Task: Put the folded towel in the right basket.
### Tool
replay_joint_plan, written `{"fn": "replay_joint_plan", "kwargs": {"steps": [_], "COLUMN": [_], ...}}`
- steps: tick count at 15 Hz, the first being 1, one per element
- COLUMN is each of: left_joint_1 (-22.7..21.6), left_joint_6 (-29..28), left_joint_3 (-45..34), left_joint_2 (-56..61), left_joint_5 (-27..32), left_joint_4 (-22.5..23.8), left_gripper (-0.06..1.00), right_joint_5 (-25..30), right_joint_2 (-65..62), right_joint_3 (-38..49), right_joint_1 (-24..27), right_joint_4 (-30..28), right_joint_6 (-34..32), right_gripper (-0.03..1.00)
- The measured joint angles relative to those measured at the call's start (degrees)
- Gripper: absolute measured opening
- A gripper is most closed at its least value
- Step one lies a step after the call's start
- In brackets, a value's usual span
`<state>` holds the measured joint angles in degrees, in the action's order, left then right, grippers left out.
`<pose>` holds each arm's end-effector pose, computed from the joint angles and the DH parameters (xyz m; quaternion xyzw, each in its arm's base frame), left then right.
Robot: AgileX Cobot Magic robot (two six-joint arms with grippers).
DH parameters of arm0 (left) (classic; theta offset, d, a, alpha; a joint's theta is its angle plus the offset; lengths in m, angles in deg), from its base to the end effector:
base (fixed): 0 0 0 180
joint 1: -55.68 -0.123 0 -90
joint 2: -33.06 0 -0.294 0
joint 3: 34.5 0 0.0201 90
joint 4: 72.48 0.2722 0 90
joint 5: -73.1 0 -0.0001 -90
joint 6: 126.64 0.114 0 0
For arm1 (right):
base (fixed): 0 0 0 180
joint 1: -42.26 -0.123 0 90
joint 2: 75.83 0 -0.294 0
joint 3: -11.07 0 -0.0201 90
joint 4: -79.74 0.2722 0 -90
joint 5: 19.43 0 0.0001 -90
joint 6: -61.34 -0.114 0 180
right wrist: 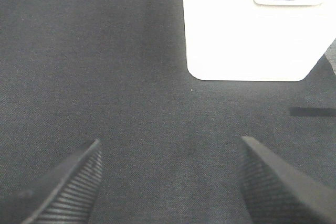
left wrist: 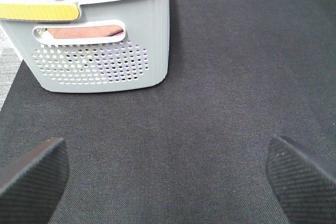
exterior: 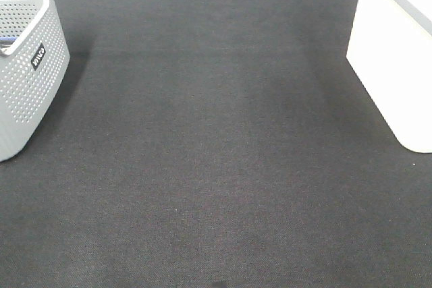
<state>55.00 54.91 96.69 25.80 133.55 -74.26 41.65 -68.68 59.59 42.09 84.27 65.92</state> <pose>0.0250 -0.0028 0.2778 0.0070 0.8503 -0.0053 0.5262 0.0233 0.0080 0.2786 -0.0371 0.8500 0.0193 0.5251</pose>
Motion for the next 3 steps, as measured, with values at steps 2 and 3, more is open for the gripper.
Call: {"fn": "replay_joint_plan", "kwargs": {"steps": [2,3], "left_joint_1": [0.0,0.0], "left_joint_6": [0.0,0.0], "left_joint_3": [0.0,0.0], "left_joint_2": [0.0,0.0], "left_joint_5": [0.0,0.0], "left_joint_4": [0.0,0.0], "left_gripper": [0.97,0.97], "right_joint_5": [0.0,0.0], "right_joint_2": [0.0,0.0], "right_joint_3": [0.0,0.0], "right_joint_1": [0.0,0.0], "right_joint_4": [0.0,0.0], "right_joint_6": [0.0,0.0], "right_gripper": [0.69,0.69]}}
